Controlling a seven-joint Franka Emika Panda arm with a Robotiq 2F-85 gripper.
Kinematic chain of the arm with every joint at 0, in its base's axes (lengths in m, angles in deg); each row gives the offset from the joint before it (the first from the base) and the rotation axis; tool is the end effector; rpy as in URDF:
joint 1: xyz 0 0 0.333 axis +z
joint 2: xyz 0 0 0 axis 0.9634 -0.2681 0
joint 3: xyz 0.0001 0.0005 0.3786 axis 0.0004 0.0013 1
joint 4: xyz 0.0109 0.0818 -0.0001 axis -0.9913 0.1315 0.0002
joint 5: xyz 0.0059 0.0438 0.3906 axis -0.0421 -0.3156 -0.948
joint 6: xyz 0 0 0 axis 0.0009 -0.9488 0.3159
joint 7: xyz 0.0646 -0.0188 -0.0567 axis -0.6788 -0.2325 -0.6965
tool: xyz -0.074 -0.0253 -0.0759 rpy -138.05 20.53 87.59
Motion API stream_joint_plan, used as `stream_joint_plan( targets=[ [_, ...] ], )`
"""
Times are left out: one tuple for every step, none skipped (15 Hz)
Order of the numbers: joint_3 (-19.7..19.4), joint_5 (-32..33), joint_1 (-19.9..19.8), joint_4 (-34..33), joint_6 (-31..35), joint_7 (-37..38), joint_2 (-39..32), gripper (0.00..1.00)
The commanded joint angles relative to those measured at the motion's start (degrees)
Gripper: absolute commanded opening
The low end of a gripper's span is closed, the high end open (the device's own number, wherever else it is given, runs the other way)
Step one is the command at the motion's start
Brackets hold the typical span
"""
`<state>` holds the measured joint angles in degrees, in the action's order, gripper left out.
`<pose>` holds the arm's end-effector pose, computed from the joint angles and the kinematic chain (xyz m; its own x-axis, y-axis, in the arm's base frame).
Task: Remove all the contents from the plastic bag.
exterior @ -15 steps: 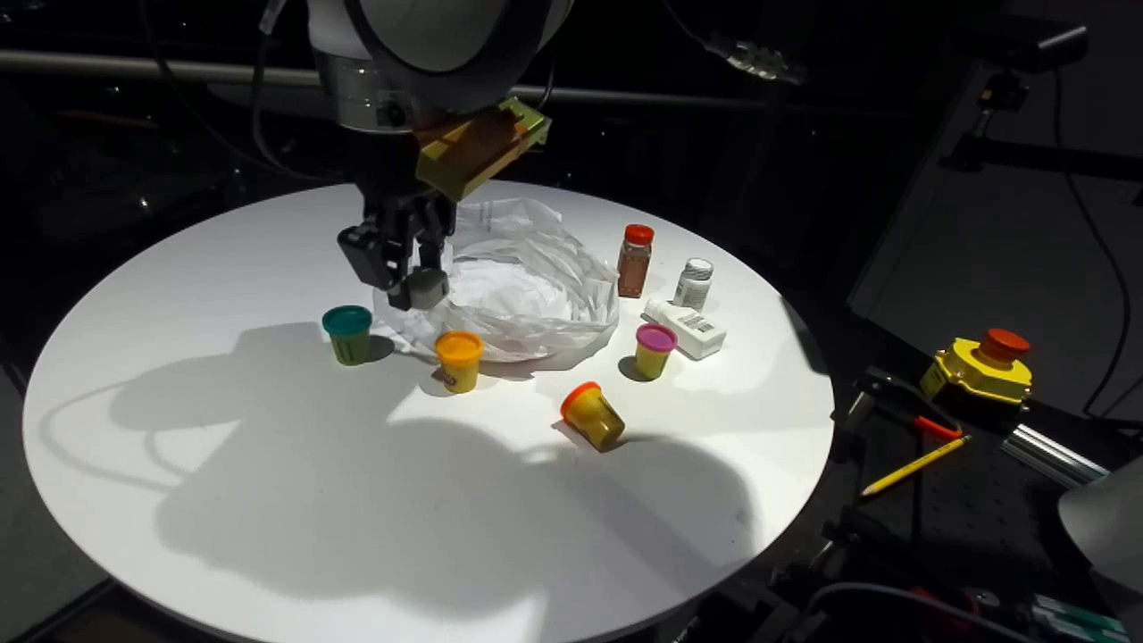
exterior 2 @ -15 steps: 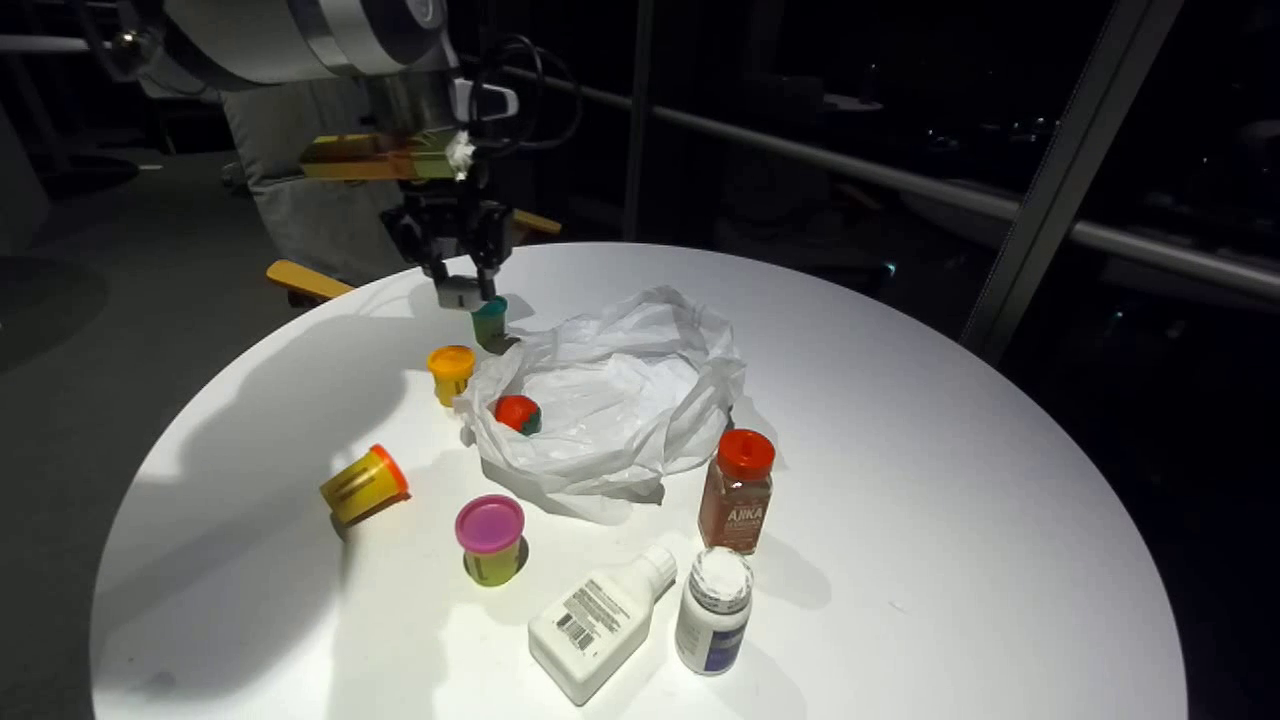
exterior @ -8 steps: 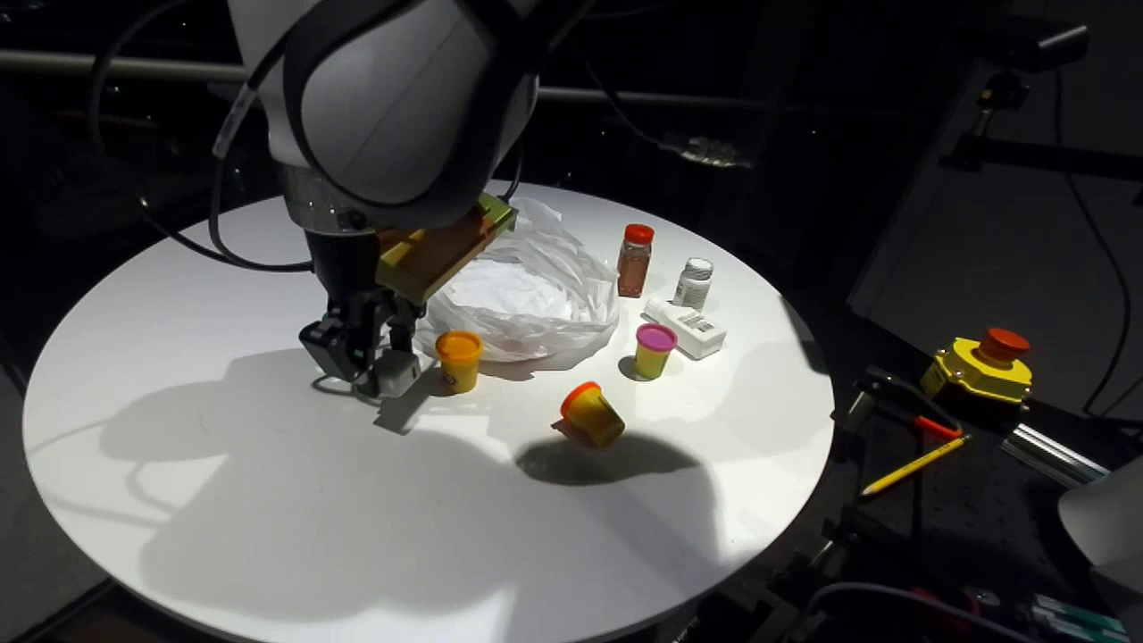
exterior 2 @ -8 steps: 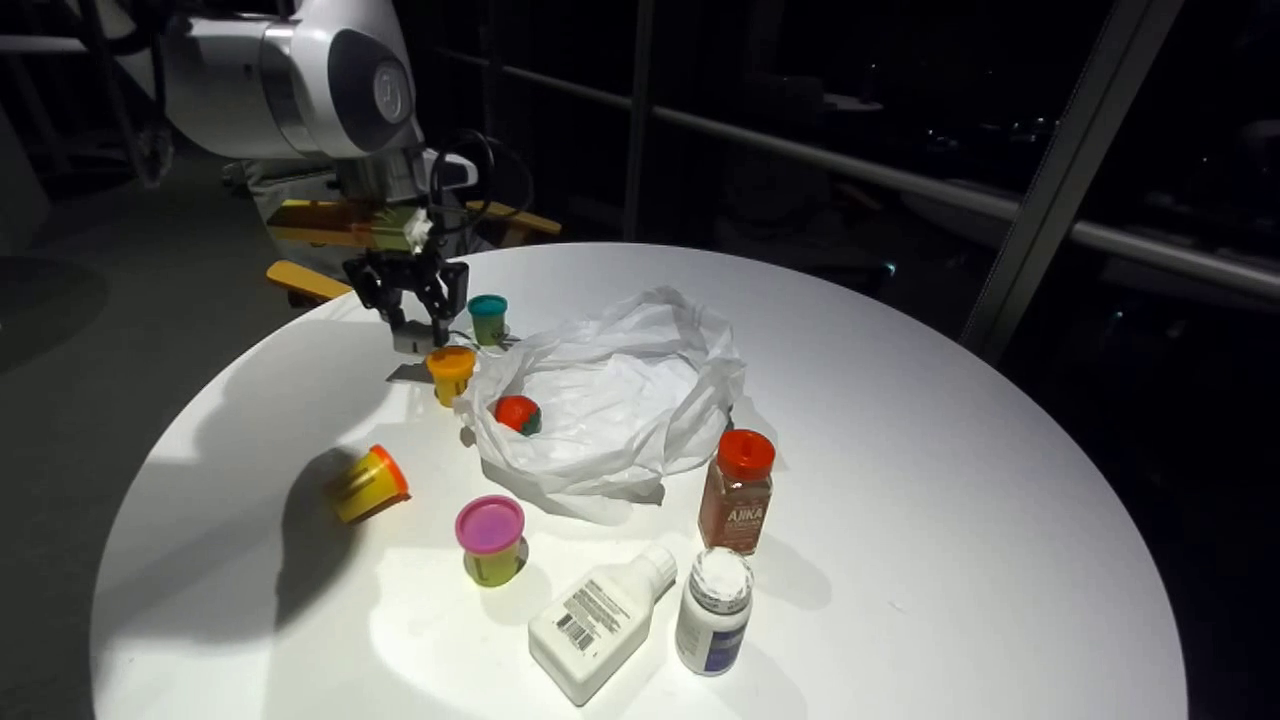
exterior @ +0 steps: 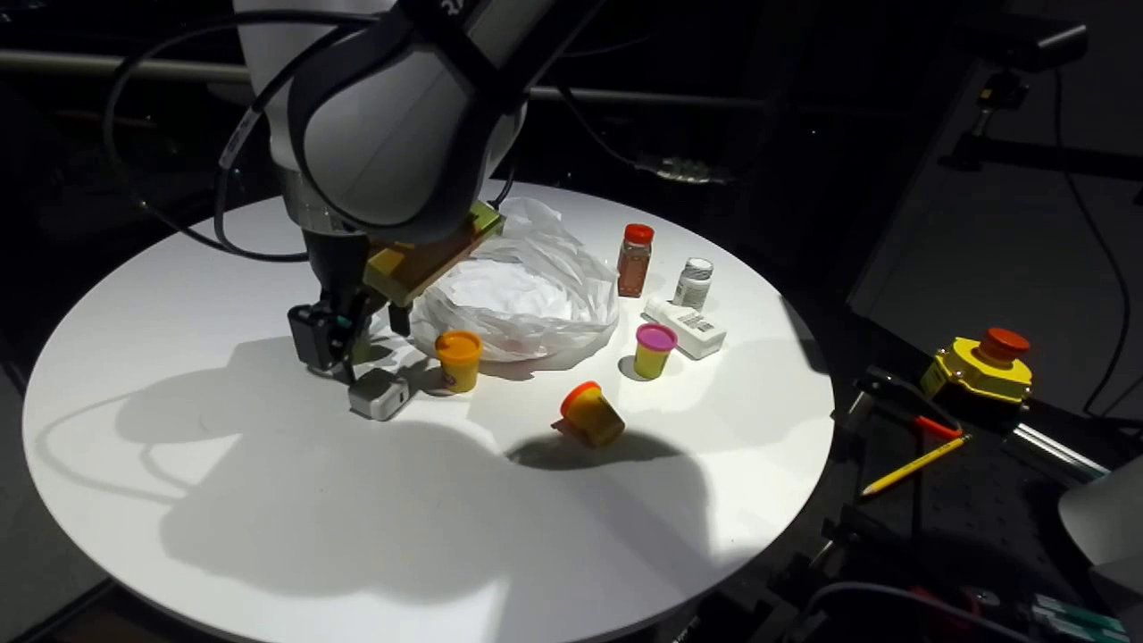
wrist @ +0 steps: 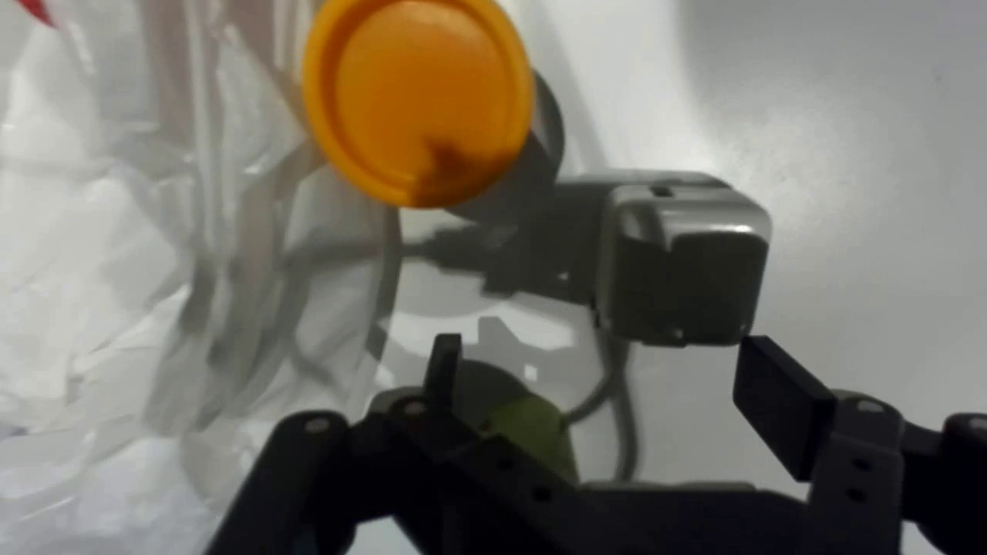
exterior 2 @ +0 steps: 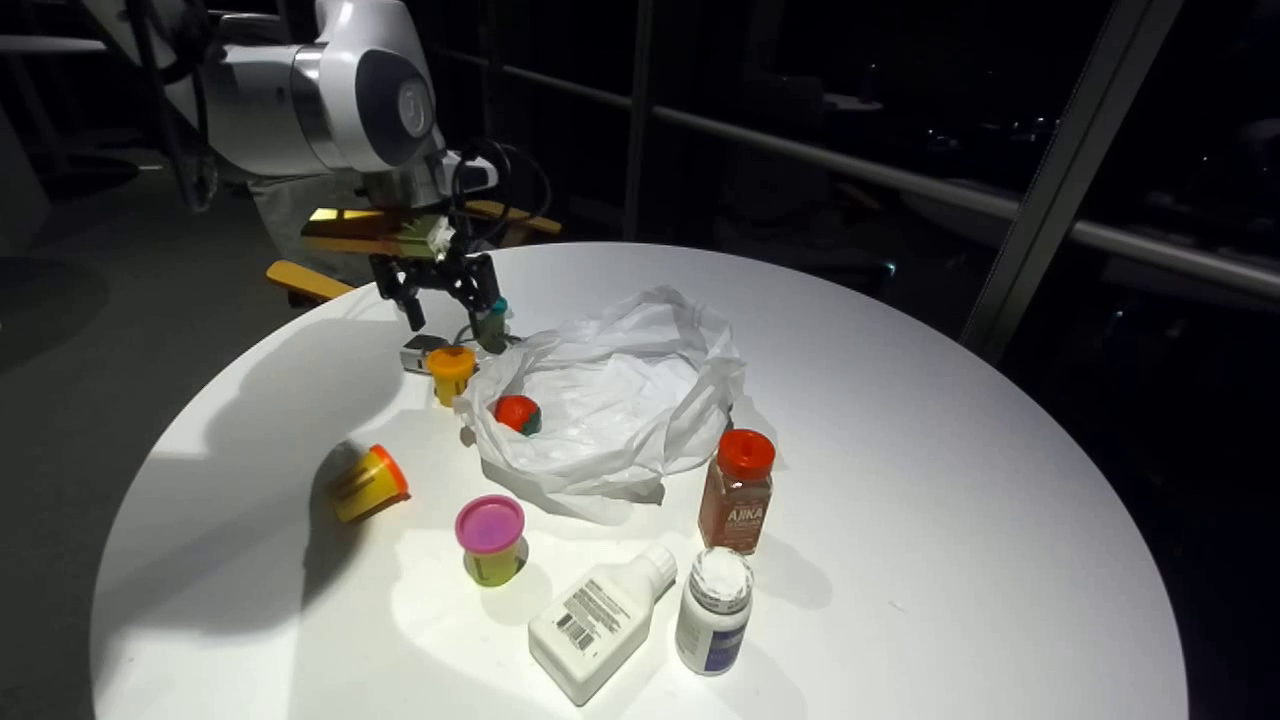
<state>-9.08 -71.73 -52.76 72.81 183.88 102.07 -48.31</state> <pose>0.6955 0.2655 0.1802 0.9630 0.2540 0.0897 0.2429 -0.9628 0.1185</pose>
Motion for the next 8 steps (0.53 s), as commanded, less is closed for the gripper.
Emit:
stream_joint_plan(
  targets=[
    [-5.2, 1.5, 0.6, 7.4, 2.5, 6.9, 7.8, 1.0],
    [-5.7, 1.1, -0.6, 8.2, 2.7, 7.0, 8.5, 1.0],
    [-6.8, 1.3, -1.3, 7.9, 2.6, 7.4, 8.2, 1.0],
    [-7.0, 0.7, -2.6, 8.1, 2.7, 7.0, 8.0, 1.0],
    [-7.2, 0.4, -3.6, 8.0, 2.9, 7.0, 7.4, 1.0],
    [-7.6, 0.2, -4.6, 7.4, 3.0, 7.2, 6.1, 0.99],
    [-7.6, -0.1, -5.4, 8.2, 3.8, 7.6, 5.9, 1.0],
    [-7.9, -0.3, -6.3, 8.5, 5.1, 8.3, 5.0, 1.0]
  ],
)
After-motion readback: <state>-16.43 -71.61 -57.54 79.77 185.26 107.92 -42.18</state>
